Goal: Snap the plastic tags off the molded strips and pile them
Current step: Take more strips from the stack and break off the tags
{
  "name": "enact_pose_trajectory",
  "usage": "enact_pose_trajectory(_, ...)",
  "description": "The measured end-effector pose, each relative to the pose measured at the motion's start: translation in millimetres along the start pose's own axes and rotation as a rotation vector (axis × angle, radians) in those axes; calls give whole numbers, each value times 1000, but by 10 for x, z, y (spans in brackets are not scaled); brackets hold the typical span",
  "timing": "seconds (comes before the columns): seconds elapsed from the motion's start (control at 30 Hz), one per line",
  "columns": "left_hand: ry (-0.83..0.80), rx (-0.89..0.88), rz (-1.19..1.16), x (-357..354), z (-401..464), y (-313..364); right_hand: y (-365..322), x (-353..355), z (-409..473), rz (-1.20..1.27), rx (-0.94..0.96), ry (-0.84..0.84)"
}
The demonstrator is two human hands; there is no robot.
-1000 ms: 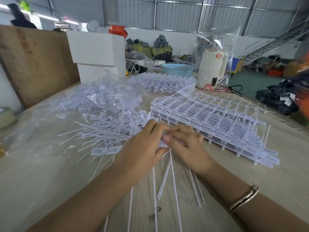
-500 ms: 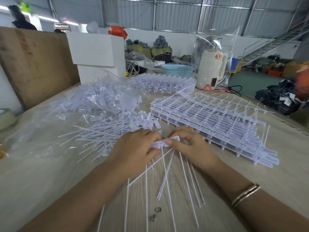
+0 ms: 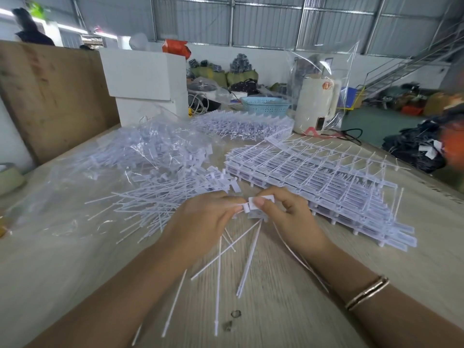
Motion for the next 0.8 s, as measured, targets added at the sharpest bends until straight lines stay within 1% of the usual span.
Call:
enact_pose_trajectory(0.07, 41, -30, -43, 30, 12, 70, 32, -3, -2, 236, -111, 6)
enact_pose_trajectory(0.17, 91, -40, -70, 77, 24, 175, 5, -24, -16, 476, -160, -19)
enact_pose_trajectory(0.2, 110, -41, -87, 99, 25, 191, 23, -10, 0, 565, -195, -4)
enact_pose_trajectory(0.27, 132, -16, -123, 134, 25, 149, 143, 81, 40, 776, -350, 73)
enact_pose_trajectory(0.3, 136, 4, -129, 150, 23, 110, 216, 133, 59, 797, -396, 112)
enact_pose_trajectory(0.33, 127, 27, -132, 156, 16, 71, 276, 184, 73, 705, -391, 129)
enact_pose_trajectory(0.4, 87, 59, -124, 137, 11, 35, 327, 192, 76, 327, -274, 91)
enact_pose_trajectory(0.43, 70, 64, -108, 117, 8, 26, 332, 173, 74, 182, -219, 86)
enact_pose_trajectory(0.53, 66, 63, -33, 72, -2, 29, 345, 108, 98, -166, -80, 112)
enact_pose_trajectory(0.57, 78, 64, -24, 67, -2, 29, 346, 86, 109, -285, -61, 104)
enact_pose_trajectory(0.63, 94, 89, -30, 64, -4, 20, 345, 72, 122, -379, -74, 92)
enact_pose_trajectory(0.67, 89, 109, -31, 54, -9, 9, 312, 86, 115, -373, -59, 103)
enact_pose_trajectory(0.73, 62, 124, -18, 11, -16, 8, 117, 110, 74, -334, 64, 147)
enact_pose_trajectory(0.8, 52, 93, -5, -20, -23, 56, -28, 34, -8, -274, 111, 80)
Point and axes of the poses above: each hand's wrist, its own z-axis towards the middle knuckle, its own x-axis out of the back of the hand, y = z × x, the point moved 7 cm from there along z, towards the middle knuckle, and after that the axes turned 12 degrees about y, right-handed, at the moved point
